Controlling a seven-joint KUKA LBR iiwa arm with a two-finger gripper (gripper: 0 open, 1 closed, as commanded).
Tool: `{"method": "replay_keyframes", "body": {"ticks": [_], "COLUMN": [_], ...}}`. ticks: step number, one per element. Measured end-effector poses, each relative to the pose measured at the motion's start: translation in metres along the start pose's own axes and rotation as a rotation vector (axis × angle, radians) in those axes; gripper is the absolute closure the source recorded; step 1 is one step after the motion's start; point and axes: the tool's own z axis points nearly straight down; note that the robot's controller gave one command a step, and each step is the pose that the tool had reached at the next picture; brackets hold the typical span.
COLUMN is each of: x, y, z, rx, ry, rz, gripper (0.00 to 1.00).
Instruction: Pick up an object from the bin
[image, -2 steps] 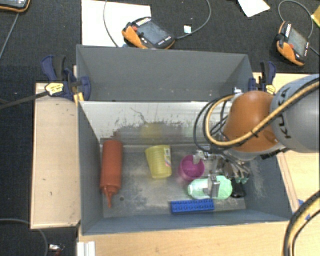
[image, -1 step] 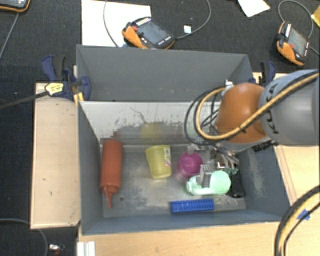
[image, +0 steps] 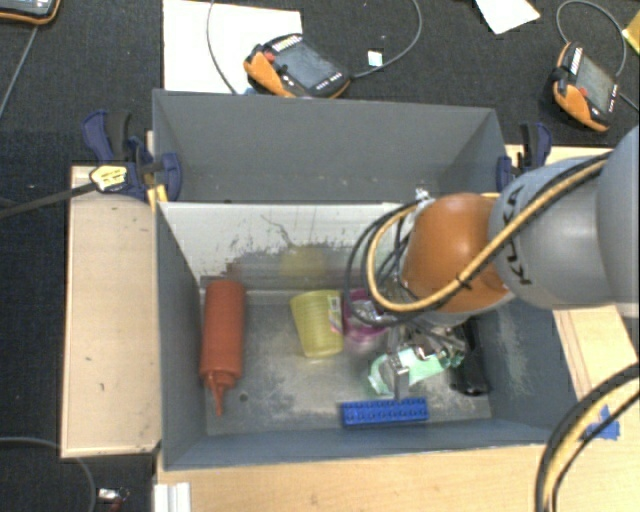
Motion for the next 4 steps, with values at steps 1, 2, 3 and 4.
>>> {"method": "replay_keyframes", "body": {"ticks": [1,2,3,4], "x": [-0.047,-0.048,-0.052,-0.051], "y": [-0.02,0.014,-0.012,-0.007], "z": [0.001,-0.086,0.001,-0.02], "rx": [0.003,-0.004,0.004,0.004], "ry": [-0.018,0.001,-0.019,-0.019], "rz": [0.162,-0.019,0.004,0.003], "gripper": [0.0,0.0,0.0,0.0]}}
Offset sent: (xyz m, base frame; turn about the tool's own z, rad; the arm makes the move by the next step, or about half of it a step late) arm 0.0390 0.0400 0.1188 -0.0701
